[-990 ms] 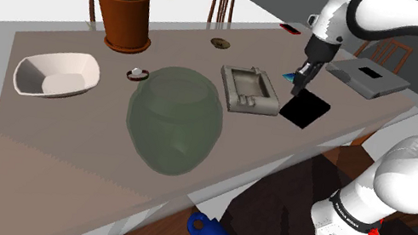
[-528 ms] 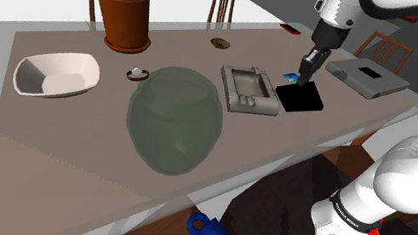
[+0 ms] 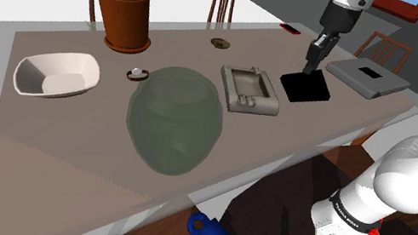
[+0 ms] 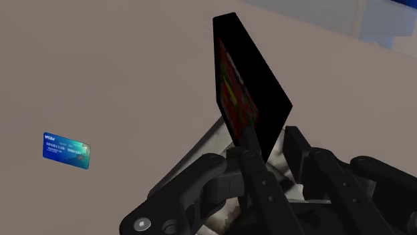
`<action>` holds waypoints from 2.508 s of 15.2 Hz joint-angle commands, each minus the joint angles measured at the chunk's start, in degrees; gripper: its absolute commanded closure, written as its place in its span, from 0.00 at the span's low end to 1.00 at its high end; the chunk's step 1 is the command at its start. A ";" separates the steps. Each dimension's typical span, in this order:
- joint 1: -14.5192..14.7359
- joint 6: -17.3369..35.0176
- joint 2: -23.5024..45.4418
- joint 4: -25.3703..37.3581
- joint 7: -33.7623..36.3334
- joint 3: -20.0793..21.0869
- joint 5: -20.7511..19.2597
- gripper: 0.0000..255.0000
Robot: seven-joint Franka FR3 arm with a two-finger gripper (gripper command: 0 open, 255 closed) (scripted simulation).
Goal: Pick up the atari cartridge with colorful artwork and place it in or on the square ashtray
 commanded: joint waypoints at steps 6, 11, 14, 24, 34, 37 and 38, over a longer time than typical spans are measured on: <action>-0.13 -1.09 9.87 10.96 0.71 0.64 -0.04 1.00; -0.25 -1.55 21.45 23.01 1.63 1.43 -0.37 1.00; -0.23 -2.78 28.52 31.30 2.25 1.88 -0.76 1.00; 0.05 -2.38 39.71 42.04 3.26 2.50 -1.61 1.00; 0.02 5.64 38.46 32.78 3.20 2.47 -1.50 1.00; 0.02 7.97 38.35 30.35 3.20 2.47 -1.49 1.00; 0.02 8.74 38.34 29.57 3.20 2.47 -1.49 1.00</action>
